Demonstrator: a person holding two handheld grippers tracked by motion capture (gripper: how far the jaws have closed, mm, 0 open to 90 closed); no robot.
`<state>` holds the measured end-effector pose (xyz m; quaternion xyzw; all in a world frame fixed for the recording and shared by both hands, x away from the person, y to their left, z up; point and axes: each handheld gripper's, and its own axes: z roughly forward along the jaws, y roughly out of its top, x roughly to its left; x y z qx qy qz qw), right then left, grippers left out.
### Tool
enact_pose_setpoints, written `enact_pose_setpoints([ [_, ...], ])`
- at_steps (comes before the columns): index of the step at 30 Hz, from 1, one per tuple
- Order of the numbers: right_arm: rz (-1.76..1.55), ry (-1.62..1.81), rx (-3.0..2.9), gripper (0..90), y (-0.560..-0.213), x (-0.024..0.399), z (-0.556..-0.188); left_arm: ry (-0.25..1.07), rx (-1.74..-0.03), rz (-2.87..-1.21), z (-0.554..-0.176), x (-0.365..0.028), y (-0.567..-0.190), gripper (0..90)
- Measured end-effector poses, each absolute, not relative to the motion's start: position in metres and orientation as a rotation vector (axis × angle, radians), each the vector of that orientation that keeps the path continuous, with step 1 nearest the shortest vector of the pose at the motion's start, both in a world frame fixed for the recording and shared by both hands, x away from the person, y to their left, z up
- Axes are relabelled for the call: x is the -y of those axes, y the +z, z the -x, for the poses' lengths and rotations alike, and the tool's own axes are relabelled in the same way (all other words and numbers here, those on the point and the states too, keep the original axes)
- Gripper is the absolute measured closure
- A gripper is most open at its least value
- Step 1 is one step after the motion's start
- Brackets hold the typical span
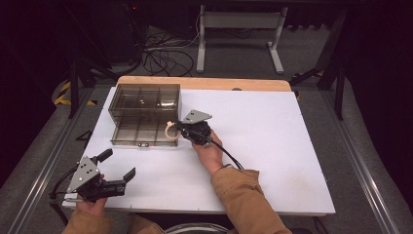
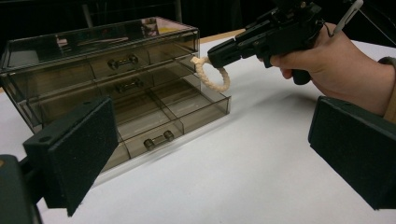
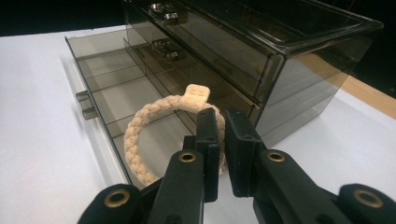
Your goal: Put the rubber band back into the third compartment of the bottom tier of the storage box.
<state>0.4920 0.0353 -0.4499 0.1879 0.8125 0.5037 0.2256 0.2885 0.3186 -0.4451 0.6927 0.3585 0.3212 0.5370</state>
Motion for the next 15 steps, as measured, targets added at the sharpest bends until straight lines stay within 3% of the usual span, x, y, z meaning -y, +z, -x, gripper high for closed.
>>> enact_pose_setpoints([
  [15, -0.530, 1.397, -2.210, 84.7, -0.4522, -0.0410, -0.4908, 0.763, -0.849, -1.657, -0.2890, -0.3186, -0.4453, 2.4],
])
